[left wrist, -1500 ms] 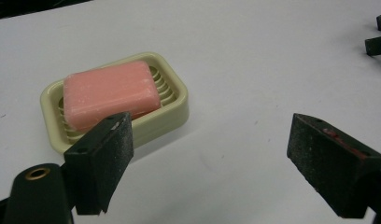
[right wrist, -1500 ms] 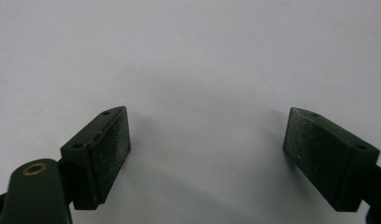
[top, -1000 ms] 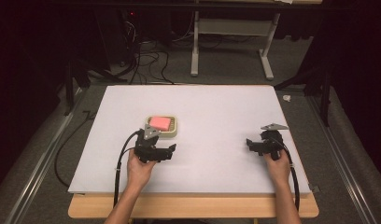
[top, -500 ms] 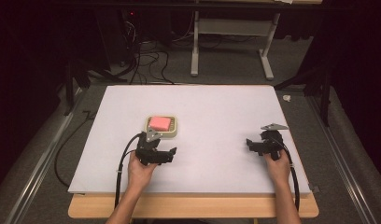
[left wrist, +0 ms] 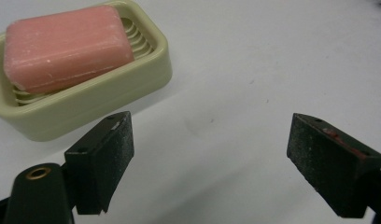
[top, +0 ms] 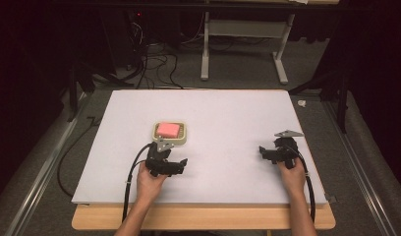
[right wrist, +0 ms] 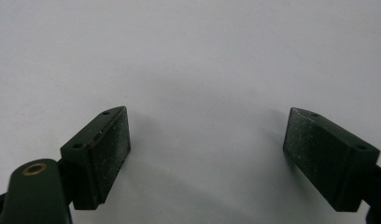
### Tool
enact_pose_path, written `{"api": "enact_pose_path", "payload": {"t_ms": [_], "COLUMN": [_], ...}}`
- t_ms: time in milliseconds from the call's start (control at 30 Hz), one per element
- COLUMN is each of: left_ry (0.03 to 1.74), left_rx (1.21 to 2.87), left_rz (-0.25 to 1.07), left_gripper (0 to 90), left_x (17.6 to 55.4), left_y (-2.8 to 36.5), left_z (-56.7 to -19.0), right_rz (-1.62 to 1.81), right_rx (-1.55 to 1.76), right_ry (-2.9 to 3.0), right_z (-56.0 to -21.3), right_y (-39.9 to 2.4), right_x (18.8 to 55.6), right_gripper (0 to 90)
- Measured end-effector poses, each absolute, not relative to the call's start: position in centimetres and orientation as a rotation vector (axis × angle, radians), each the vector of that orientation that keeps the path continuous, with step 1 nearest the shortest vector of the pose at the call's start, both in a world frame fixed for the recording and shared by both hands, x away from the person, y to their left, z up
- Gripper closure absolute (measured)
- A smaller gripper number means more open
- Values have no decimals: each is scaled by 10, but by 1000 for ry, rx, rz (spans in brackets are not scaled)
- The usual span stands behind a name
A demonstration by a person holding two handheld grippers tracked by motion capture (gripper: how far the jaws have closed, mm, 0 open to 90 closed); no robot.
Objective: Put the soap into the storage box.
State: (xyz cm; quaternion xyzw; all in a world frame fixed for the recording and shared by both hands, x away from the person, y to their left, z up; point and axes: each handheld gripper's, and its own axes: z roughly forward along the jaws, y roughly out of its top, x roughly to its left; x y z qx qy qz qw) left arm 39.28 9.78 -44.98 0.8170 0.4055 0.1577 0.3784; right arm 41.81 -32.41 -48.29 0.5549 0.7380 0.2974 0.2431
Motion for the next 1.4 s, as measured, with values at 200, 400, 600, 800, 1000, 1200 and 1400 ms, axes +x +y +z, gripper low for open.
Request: {"api": "enact_pose_path", "payload": {"t_ms": [200,400,600,800,1000,1200,1400], "left_ry": [1028,1041,1052,1047,1030,1020,1017], "left_rx": [2109,2138,2137,2148,2163,2126,2129], "left_rz": [396,377,379,407,415,421,423], "left_gripper": [155,155,155,155,153,154,154], "left_x": [394,396,398,399,400,400,400], "left_y": [93,90,89,86,80,79,79], "left_z": [-455,-465,-471,-476,-483,-487,-487], "right_rz": [812,812,812,812,811,811,811], "right_rx": [1517,1517,1516,1517,1514,1516,1514], "right_ry": [2016,2015,2016,2015,2016,2015,2016], "right_z": [-483,-483,-483,-483,-483,-483,-483], "right_y": [-324,-324,-324,-324,-324,-324,-324], "right_x": [418,418,418,418,418,418,418], "right_gripper": [154,154,154,154,154,154,154]}}
